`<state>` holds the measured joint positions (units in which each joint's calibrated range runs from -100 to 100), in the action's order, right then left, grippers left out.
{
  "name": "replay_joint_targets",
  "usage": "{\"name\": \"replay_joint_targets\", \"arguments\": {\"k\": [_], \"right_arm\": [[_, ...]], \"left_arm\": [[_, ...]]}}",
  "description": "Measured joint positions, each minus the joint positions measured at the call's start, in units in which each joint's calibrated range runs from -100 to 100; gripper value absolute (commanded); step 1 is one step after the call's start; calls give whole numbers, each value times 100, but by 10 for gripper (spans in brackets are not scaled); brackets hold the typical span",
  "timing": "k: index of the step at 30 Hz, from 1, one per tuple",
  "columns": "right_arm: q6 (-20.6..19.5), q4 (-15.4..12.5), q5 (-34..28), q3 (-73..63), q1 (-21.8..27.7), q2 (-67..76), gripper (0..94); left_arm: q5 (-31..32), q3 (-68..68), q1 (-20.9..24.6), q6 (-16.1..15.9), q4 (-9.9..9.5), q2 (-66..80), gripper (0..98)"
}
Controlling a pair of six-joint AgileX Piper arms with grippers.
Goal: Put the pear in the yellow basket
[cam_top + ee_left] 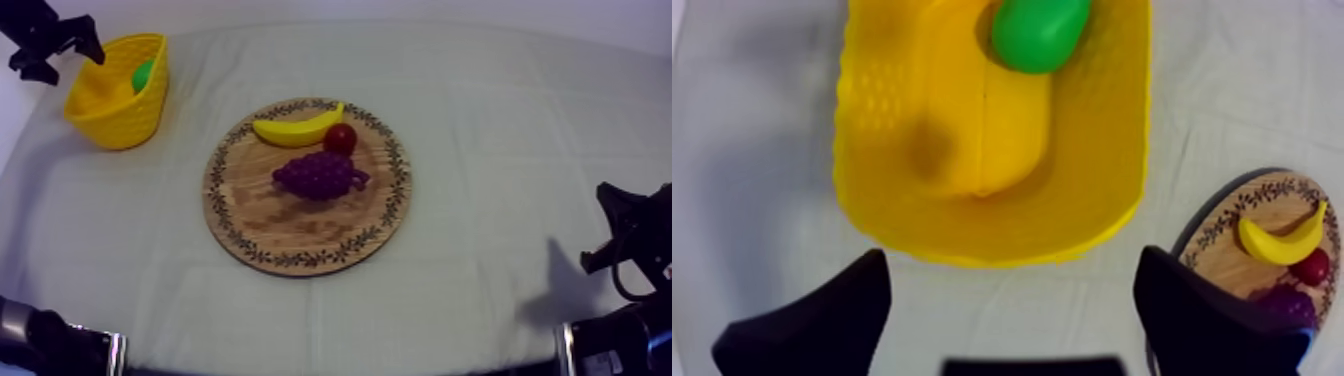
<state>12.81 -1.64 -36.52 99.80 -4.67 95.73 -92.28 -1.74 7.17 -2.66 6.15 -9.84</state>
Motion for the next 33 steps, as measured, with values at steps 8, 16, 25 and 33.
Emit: {"name": "replay_joint_targets", "arguments": {"k": [8,16,25,33], "right_arm": [[0,0,0,0,0,0,2],[0,0,0,0,0,0,2],[0,0,0,0,0,0,2],[0,0,0,0,0,0,2]], "left_arm": [[15,559,68,-43,39,847,800],[224,1455,111,-46,53,1712,752],[596,2668,143,-104,193,2919,643],[1038,3652,239,-236,310,3944,557]]}}
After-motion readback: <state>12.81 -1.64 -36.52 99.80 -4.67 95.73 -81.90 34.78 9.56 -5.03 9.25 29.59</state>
